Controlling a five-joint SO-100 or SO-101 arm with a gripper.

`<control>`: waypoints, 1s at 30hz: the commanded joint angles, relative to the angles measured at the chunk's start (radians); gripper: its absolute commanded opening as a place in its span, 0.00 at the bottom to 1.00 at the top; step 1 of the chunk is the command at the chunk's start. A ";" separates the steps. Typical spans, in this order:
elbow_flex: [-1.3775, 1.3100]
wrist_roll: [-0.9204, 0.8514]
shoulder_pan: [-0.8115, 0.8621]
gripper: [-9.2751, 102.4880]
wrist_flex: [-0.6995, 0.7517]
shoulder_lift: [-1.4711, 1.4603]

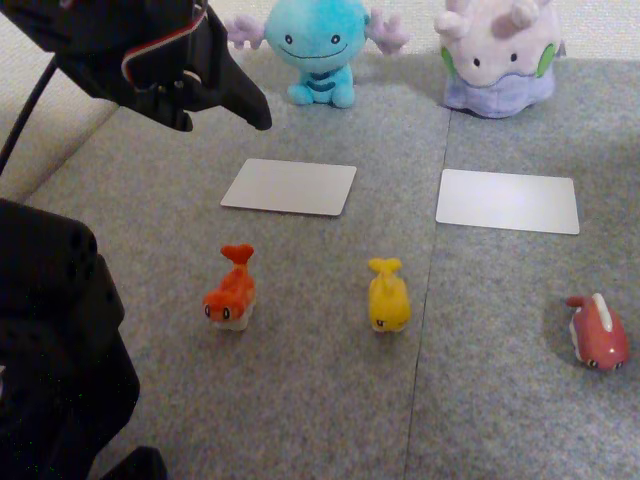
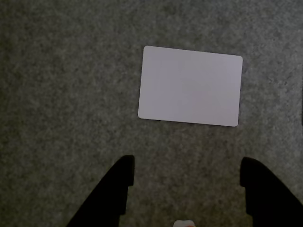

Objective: Wooper wants to eat egg sudhi, and Goomy wants to eat shrimp sushi

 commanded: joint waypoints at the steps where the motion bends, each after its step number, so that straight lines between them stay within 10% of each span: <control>1: -0.060 -0.008 0.008 0.32 0.041 0.026; 15: -0.374 -0.460 0.385 0.32 0.574 -0.002; 30: -0.374 -0.813 0.689 0.32 0.365 -0.535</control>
